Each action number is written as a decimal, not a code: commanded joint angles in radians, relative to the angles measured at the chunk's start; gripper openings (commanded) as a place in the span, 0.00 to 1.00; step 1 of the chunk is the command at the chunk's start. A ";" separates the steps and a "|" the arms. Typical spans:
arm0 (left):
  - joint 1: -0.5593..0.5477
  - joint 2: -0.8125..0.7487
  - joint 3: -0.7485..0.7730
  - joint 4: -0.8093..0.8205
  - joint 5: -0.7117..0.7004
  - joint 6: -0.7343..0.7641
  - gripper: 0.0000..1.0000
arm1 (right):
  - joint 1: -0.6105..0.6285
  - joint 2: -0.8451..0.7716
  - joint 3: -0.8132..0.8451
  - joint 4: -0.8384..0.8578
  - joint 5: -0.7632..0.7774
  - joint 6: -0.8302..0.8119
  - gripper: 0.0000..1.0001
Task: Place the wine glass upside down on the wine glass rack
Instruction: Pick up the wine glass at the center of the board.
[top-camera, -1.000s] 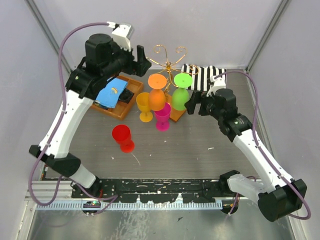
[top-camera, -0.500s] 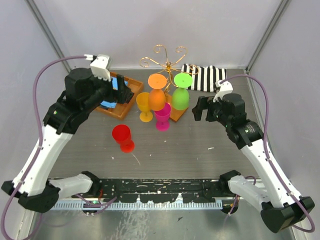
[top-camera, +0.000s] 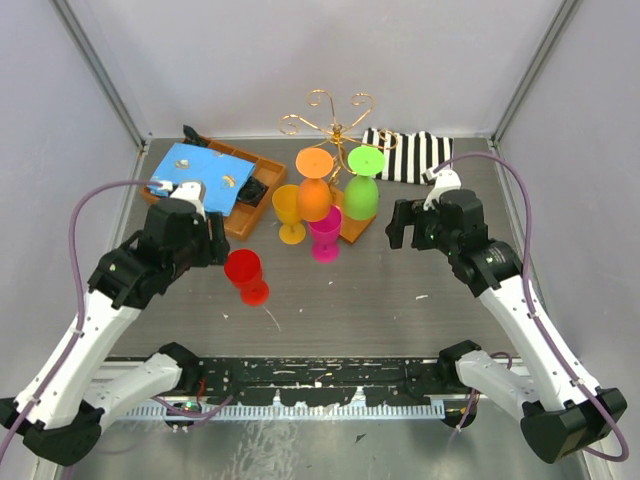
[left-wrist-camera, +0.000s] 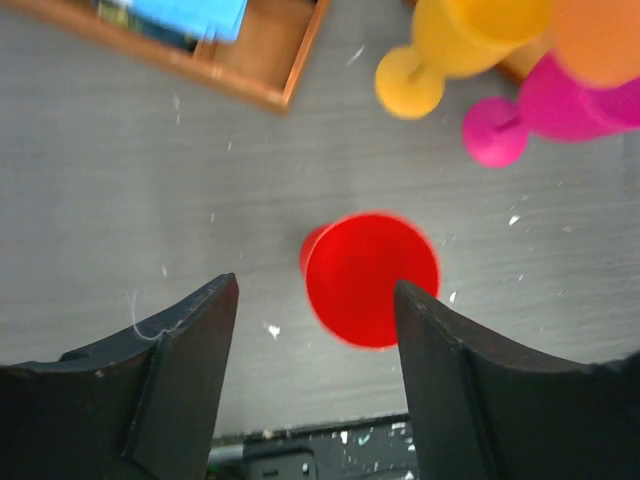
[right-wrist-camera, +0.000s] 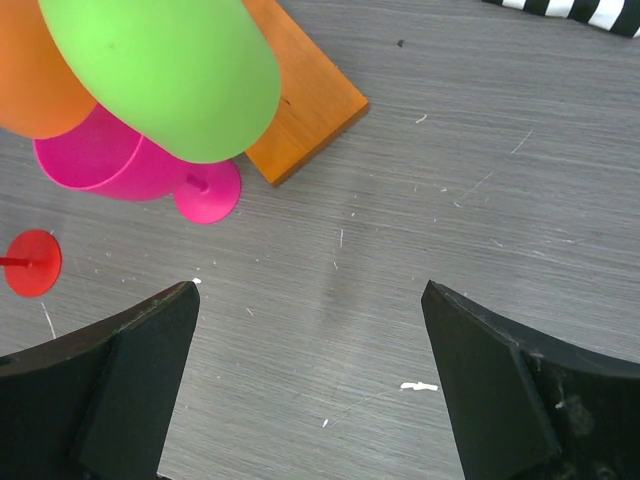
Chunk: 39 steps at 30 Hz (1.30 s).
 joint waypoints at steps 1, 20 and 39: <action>0.003 -0.099 -0.089 -0.126 -0.039 -0.143 0.67 | 0.001 -0.007 -0.017 0.035 0.012 0.006 1.00; 0.003 0.034 -0.240 0.045 -0.004 -0.185 0.38 | 0.001 0.009 -0.049 0.059 0.007 0.005 1.00; 0.003 0.105 -0.181 -0.020 -0.071 -0.177 0.00 | 0.002 0.029 -0.034 0.072 -0.006 -0.001 1.00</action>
